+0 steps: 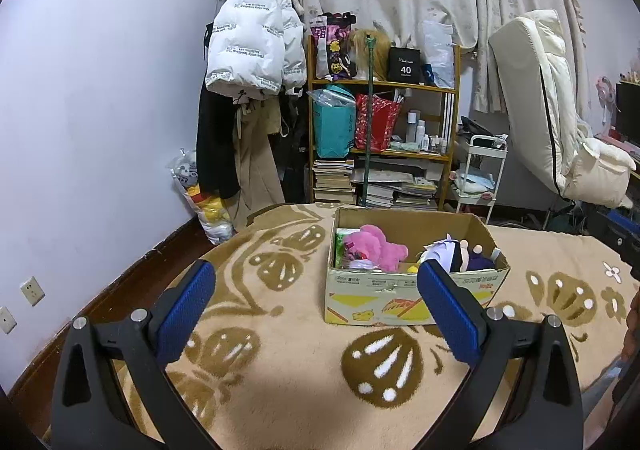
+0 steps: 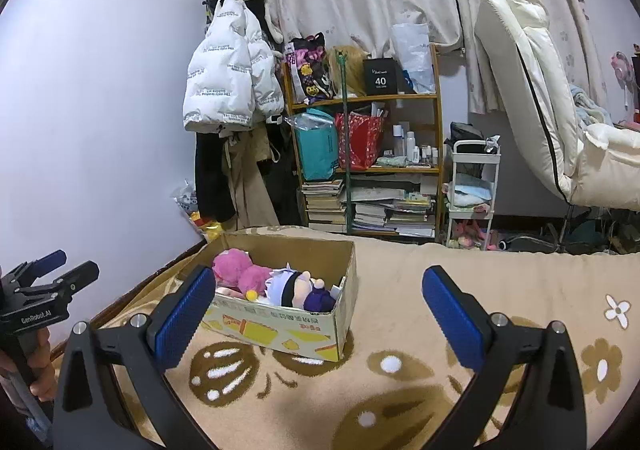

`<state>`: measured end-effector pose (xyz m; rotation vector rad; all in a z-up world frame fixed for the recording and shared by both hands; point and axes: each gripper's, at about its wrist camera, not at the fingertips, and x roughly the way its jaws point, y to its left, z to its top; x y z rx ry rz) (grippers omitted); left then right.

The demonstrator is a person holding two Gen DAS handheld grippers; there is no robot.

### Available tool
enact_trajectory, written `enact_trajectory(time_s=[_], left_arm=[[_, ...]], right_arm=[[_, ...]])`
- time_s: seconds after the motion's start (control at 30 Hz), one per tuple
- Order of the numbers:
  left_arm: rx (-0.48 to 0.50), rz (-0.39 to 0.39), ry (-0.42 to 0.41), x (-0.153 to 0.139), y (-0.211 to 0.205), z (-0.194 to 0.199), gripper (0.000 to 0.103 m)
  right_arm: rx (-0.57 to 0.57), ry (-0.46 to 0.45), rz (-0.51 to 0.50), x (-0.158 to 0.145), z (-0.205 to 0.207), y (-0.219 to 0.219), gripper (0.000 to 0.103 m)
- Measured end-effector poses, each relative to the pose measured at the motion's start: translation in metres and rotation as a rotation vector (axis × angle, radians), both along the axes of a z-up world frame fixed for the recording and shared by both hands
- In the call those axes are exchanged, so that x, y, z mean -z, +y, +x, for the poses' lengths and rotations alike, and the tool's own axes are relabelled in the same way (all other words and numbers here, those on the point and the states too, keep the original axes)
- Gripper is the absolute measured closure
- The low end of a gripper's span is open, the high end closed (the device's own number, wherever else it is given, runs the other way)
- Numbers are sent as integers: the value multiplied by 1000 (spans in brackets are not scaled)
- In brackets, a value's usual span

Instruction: Organize soft objects

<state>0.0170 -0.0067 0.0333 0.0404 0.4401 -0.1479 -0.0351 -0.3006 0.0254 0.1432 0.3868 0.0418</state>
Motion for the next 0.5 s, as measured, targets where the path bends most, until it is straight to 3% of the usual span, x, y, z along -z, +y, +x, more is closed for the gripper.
enact_trajectory(time_s=[0.5], left_arm=[[51, 95, -13, 17, -31, 5, 3]], right_arm=[[6, 41, -17, 15, 17, 1, 0]])
